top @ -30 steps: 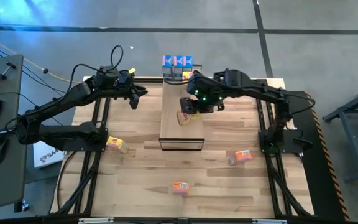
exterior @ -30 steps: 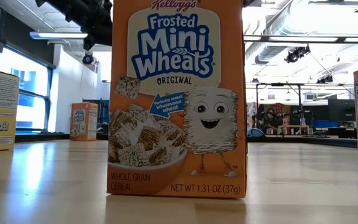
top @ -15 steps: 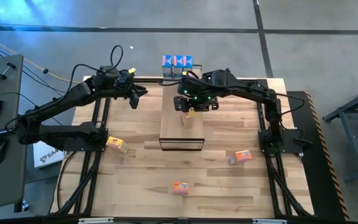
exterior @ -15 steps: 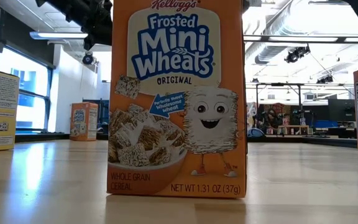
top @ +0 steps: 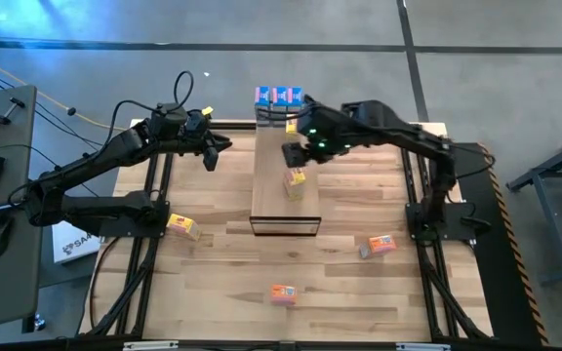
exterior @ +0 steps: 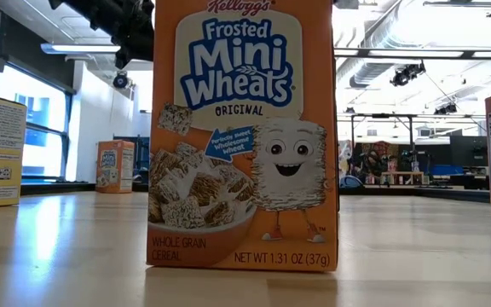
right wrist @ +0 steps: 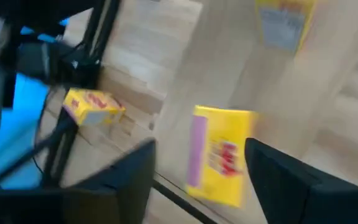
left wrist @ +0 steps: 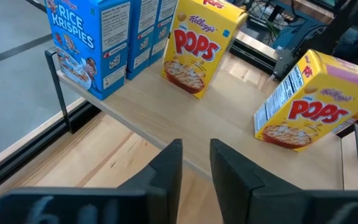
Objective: Stack cereal on shelf
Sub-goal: Put the right yellow cereal box on the shelf aligned with the yellow cereal box
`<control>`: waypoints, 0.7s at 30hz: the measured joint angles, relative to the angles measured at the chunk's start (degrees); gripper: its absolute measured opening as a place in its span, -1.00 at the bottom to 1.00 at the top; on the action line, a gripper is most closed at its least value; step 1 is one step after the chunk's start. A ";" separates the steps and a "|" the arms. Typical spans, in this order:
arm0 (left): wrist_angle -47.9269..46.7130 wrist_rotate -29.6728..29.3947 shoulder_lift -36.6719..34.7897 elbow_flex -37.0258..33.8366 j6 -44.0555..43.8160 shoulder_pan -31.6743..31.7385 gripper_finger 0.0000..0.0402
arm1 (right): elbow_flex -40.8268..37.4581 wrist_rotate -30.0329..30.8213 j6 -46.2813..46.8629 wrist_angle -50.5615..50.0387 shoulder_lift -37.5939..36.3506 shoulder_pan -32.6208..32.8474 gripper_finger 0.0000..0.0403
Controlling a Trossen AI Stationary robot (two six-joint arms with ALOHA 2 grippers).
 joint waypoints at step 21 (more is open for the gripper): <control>-0.16 0.12 0.00 0.00 -0.54 0.00 -1.00 | -9.56 2.69 -32.35 -2.21 2.16 9.60 -0.98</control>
